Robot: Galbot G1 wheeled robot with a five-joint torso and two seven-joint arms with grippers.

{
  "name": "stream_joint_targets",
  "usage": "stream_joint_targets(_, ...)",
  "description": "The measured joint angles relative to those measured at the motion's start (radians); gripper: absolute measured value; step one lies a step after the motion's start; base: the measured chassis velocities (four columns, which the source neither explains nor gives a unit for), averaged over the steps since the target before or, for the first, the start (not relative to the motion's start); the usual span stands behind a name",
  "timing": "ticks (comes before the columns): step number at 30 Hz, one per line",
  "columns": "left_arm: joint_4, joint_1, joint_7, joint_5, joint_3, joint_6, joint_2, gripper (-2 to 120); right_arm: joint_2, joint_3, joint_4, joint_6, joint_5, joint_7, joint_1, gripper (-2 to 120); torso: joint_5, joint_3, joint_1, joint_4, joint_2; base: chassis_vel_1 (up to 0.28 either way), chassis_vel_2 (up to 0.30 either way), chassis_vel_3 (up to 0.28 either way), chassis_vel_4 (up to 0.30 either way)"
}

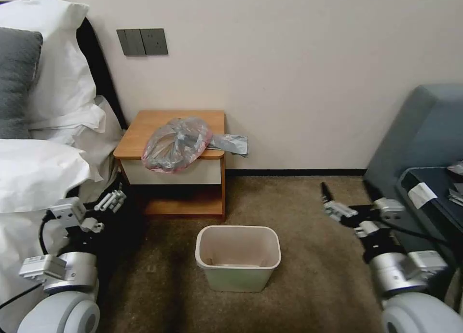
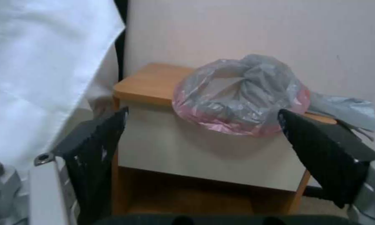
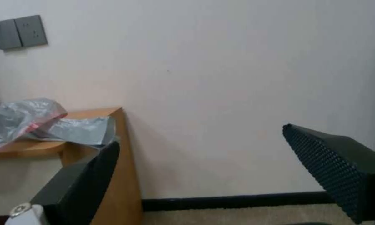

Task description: Pick up the garbage bag from the table and place it over the trash can.

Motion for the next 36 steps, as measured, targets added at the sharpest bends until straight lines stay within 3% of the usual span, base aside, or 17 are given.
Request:
stream_joint_targets(7, 0.018, 0.015, 0.001, 0.034, 0.025, -0.003, -0.018, 92, -0.037, -0.052, -0.071, 0.066, 0.056, -0.008, 0.041, 100, -0.0001, 0.000, 0.000, 0.0002, 0.000, 0.000, 0.000, 0.000, 0.000)
stream_joint_targets(18, 0.034, 0.035, 0.009, 0.030, 0.013, -0.053, -0.020, 91, -0.067, -0.299, -0.239, 0.047, 0.344, 0.066, 0.289, 100, -0.0003, 0.000, 0.000, 0.0003, 0.000, 0.000, 0.000, 0.000, 0.000)
stream_joint_targets(20, 0.039, 0.042, 0.013, 0.026, 0.007, -0.063, -0.020, 91, -0.048, -0.379, -0.295, 0.040, 0.486, 0.106, 0.404, 100, -0.0007, 0.000, 0.000, 0.0006, 0.000, 0.000, 0.000, 0.000, 0.000)
stream_joint_targets(25, 0.051, 0.039, 0.013, 0.029, 0.001, -0.065, -0.023, 91, -0.015, -0.427, -0.360, 0.013, 0.621, 0.126, 0.514, 100, -0.0006, 0.000, 0.000, 0.0006, 0.000, 0.000, 0.000, 0.000, 0.000)
stream_joint_targets(27, 0.069, 0.031, 0.012, 0.035, -0.001, -0.065, -0.026, 91, 0.044, -0.454, -0.444, -0.015, 0.725, 0.145, 0.607, 100, -0.0004, 0.000, 0.000, 0.0004, 0.000, 0.000, 0.000, 0.000, 0.000)
stream_joint_targets(36, 0.104, 0.027, 0.009, 0.040, -0.004, -0.065, -0.032, 91, 0.172, -0.459, -0.669, -0.040, 0.872, 0.149, 0.775, 100, -0.0007, 0.000, 0.000, 0.0003, 0.000, 0.000, 0.000, 0.000, 0.000)
